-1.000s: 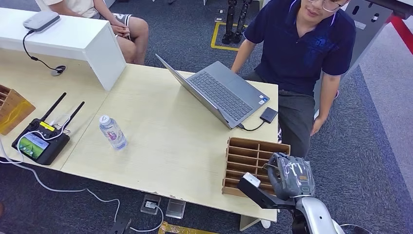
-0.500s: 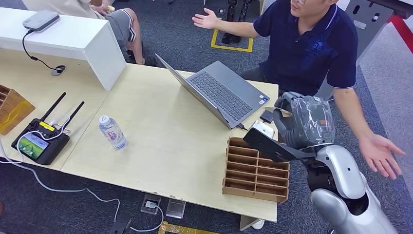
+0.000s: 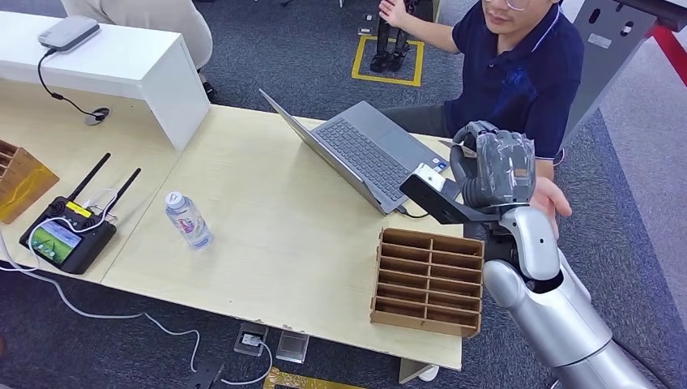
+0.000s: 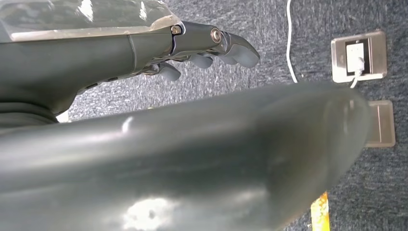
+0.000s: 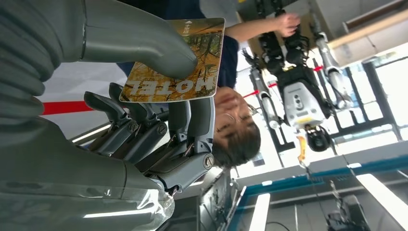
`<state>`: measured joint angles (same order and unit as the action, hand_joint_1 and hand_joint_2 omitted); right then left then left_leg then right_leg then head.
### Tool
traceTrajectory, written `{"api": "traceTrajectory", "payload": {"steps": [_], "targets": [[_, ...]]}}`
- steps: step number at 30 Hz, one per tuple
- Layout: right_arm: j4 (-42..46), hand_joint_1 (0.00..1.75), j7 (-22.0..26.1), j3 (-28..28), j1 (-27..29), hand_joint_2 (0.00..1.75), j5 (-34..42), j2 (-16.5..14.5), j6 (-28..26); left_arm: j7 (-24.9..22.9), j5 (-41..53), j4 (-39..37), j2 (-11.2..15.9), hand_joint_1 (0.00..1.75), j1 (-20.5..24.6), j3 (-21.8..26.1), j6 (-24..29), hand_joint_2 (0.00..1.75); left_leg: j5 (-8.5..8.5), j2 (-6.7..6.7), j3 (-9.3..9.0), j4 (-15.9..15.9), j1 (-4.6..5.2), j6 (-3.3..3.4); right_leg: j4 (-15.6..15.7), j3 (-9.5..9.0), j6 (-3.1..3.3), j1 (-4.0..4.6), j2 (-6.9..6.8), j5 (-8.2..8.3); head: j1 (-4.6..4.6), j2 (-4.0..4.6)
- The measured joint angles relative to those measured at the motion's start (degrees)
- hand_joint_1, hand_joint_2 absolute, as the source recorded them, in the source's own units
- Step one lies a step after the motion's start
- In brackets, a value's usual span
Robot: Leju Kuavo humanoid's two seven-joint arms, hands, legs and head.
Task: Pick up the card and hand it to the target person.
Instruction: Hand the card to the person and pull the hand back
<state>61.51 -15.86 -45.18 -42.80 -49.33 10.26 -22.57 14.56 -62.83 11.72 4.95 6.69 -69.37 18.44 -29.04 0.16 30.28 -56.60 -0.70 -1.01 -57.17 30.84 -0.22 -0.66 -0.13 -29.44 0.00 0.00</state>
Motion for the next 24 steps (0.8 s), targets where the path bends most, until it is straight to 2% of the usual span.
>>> {"api": "traceTrajectory", "payload": {"steps": [10,17,21,24], "targets": [[0.2,1.75,-0.8,0.4,0.3,1.75,-0.2,0.5,0.5,0.4,0.0,0.1,0.0,0.0,0.0,0.0,-0.4,0.0,0.0,0.05,0.11,-0.1,0.01,0.0,-0.1,0.12,-0.01,-0.01,-0.04,-0.02,0.0,0.0],[-0.3,1.75,-0.7,0.5,0.2,1.75,-0.1,0.2,0.5,0.8,-0.1,0.3,0.3,0.0,-0.1,0.0,-2.8,0.0,-0.01,0.05,0.1,-0.1,0.01,0.0,-0.1,0.12,0.0,-0.01,-0.03,-0.03,0.0,0.0],[0.1,0.0,-0.4,1.0,0.8,1.75,0.7,0.3,-0.4,1.6,-0.5,0.1,0.3,0.0,-0.1,0.5,-3.2,0.0,-0.03,0.04,0.11,-0.1,0.01,-0.01,-0.1,0.13,0.0,-0.01,-0.03,-0.04,0.0,0.0],[2.2,0.0,-0.2,1.7,2.3,1.75,1.4,1.0,-1.5,1.2,-1.0,-0.2,0.0,0.0,-0.1,1.0,-2.4,0.0,0.01,0.09,0.11,-0.1,0.0,-0.01,0.0,0.11,0.01,0.0,-0.07,-0.02,0.0,0.0]]}}
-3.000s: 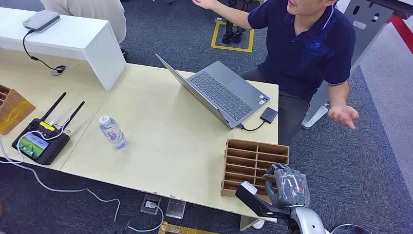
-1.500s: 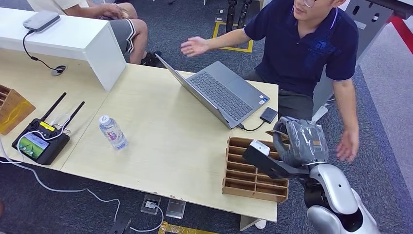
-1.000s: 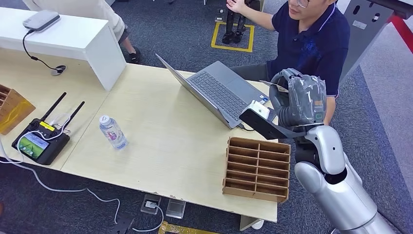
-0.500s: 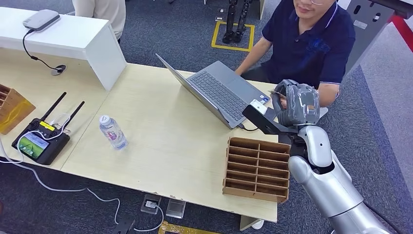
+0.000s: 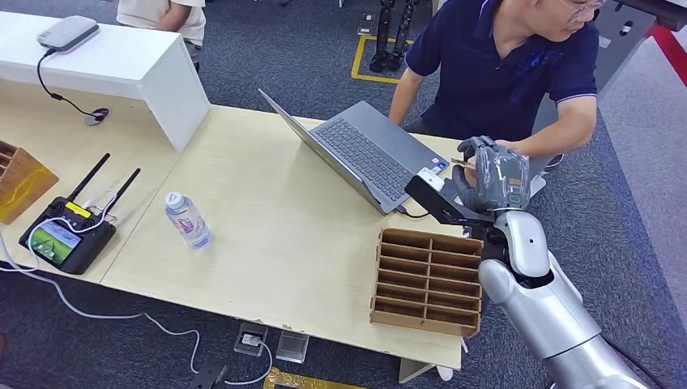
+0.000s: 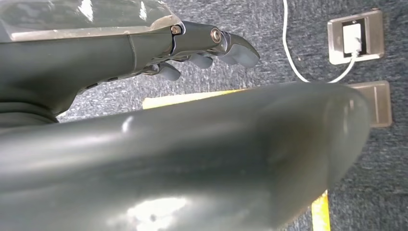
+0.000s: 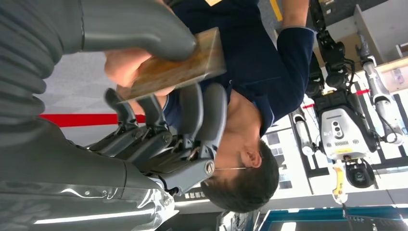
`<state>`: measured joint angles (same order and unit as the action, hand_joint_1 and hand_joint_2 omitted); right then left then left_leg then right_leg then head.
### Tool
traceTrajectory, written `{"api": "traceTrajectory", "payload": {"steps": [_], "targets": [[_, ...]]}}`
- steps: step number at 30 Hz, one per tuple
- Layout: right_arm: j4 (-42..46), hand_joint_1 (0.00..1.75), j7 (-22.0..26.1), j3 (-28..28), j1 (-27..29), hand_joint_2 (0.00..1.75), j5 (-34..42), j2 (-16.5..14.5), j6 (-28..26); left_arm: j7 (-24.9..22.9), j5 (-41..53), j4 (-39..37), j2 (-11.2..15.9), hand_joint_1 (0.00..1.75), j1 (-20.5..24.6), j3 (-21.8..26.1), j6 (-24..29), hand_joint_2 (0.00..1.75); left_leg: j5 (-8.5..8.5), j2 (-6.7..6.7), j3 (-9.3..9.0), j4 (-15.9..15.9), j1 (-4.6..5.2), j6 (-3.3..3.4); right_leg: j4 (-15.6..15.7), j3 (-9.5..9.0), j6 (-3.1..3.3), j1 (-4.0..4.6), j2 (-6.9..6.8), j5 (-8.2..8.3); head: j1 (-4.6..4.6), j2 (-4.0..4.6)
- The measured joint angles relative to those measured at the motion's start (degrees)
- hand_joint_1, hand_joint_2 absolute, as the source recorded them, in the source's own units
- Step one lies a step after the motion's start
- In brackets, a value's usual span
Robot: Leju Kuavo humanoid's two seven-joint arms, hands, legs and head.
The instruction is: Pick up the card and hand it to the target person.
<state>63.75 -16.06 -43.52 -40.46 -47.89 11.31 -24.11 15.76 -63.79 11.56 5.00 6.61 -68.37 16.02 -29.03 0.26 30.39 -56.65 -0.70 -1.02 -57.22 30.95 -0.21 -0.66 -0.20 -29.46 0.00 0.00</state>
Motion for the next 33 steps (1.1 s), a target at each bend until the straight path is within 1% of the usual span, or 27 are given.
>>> {"api": "traceTrajectory", "payload": {"steps": [7,9,10,12,14,17,20,23,26,29,33], "targets": [[7.6,0.0,-1.5,2.7,5.9,1.75,0.1,2.5,-1.6,-1.0,-0.2,0.0,-0.1,0.0,0.0,0.1,1.4,0.0,0.0,0.14,-0.01,0.0,-0.01,0.02,0.0,-0.05,-0.01,0.01,-0.15,-0.04,0.0,0.0],[11.1,0.0,-1.9,4.4,8.9,1.75,1.0,3.3,-1.7,-1.3,-0.5,0.1,-0.1,0.0,0.0,0.3,1.7,0.0,0.01,0.16,-0.02,0.0,-0.01,0.03,0.1,-0.07,-0.01,0.01,-0.17,-0.03,0.0,0.0],[13.3,0.0,-1.3,5.5,10.8,1.75,3.6,3.5,-1.6,-1.4,-0.6,0.1,-0.1,0.0,0.0,0.5,1.9,0.0,0.01,0.19,-0.02,0.0,-0.01,0.02,0.1,-0.08,-0.02,0.01,-0.2,-0.04,0.0,0.0],[17.4,0.0,1.3,7.7,14.6,1.75,11.6,4.2,-0.7,-1.6,-0.9,0.1,0.0,0.0,0.0,0.8,2.0,0.0,-0.01,0.27,-0.01,0.0,-0.02,0.02,0.1,-0.1,-0.02,0.02,-0.28,-0.07,0.0,0.0],[20.7,0.0,5.3,10.0,18.4,1.75,22.1,4.9,0.4,-1.6,-1.1,0.2,0.0,0.0,0.0,1.0,2.1,0.0,0.01,0.34,-0.02,0.0,-0.02,0.02,0.1,-0.12,-0.01,0.02,-0.36,-0.08,0.0,0.0],[25.6,0.0,11.2,13.5,24.4,1.75,34.6,5.5,0.9,-1.9,-1.4,0.1,0.0,0.0,-0.1,1.2,2.2,0.0,0.01,0.37,0.01,0.0,-0.02,0.03,0.1,-0.11,-0.02,0.02,-0.38,-0.09,0.0,0.0],[30.0,0.0,16.6,16.6,29.4,1.75,44.8,5.9,1.2,-2.2,-1.6,0.1,-0.2,0.0,-0.1,1.3,2.4,0.0,-0.02,0.38,0.05,0.0,-0.01,0.02,0.1,-0.07,-0.02,0.01,-0.39,-0.12,0.0,0.0],[33.9,0.0,20.0,18.4,32.9,1.75,51.3,6.6,1.4,-2.4,-1.8,0.2,-0.5,0.0,-0.1,1.4,2.7,0.0,-0.01,0.41,0.07,0.0,0.01,0.04,0.0,-0.04,-0.02,0.0,-0.42,-0.12,0.0,0.0],[36.9,0.0,22.1,19.3,35.5,1.75,56.5,7.2,2.2,-2.6,-2.1,0.2,-0.7,0.0,-0.1,1.8,3.2,0.0,-0.03,0.32,0.1,-0.1,0.02,0.04,0.0,0.01,-0.04,-0.02,-0.33,-0.12,0.0,0.0],[38.4,0.0,21.9,18.8,37.0,1.75,57.7,8.0,2.2,-2.7,-2.3,0.2,-0.8,0.0,-0.1,1.9,3.6,0.0,-0.05,0.27,0.08,-0.1,0.03,0.02,0.0,0.02,-0.04,-0.03,-0.27,-0.12,0.0,0.0],[38.9,0.0,19.5,16.7,37.5,1.75,57.8,9.4,2.3,-2.9,-2.4,0.3,-0.8,0.0,-0.1,2.0,3.9,0.0,-0.05,0.2,0.05,-0.1,0.03,0.02,0.0,0.03,-0.04,-0.03,-0.18,-0.1,0.0,0.0]]}}
